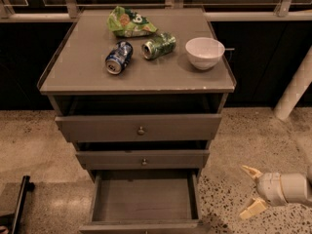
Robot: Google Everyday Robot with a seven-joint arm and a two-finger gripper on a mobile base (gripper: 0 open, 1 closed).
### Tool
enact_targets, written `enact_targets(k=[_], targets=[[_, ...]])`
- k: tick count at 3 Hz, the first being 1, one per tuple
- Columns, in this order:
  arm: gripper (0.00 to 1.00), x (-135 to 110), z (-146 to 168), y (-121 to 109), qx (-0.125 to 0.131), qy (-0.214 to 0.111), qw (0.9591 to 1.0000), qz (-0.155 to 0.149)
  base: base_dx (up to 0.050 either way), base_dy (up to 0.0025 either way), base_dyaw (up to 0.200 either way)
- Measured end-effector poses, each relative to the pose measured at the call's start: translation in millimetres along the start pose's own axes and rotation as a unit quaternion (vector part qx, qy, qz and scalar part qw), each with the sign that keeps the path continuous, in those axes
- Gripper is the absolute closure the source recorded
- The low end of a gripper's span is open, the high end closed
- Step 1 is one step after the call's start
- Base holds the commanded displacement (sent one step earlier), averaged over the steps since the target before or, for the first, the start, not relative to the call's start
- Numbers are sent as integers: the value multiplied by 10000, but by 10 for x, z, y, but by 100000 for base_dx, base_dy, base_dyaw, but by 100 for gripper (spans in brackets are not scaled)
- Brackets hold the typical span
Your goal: Close bottom drawer
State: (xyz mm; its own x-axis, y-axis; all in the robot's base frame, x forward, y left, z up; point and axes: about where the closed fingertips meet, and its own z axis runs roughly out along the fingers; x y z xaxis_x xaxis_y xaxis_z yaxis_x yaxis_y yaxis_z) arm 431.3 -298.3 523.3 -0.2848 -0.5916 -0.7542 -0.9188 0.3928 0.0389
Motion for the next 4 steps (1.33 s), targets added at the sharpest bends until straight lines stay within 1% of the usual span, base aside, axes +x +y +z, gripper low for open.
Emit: enact_targets(k=[1,2,3,4], targets=[[0,-33,-2,25,55,42,9999,-79,0,0,0],[0,330,229,125,198,77,9997,154,0,0,0],[0,794,570,142,296,-89,9984,482,0,0,0],[17,904,726,215,199,-154,9979,599,0,0,0]])
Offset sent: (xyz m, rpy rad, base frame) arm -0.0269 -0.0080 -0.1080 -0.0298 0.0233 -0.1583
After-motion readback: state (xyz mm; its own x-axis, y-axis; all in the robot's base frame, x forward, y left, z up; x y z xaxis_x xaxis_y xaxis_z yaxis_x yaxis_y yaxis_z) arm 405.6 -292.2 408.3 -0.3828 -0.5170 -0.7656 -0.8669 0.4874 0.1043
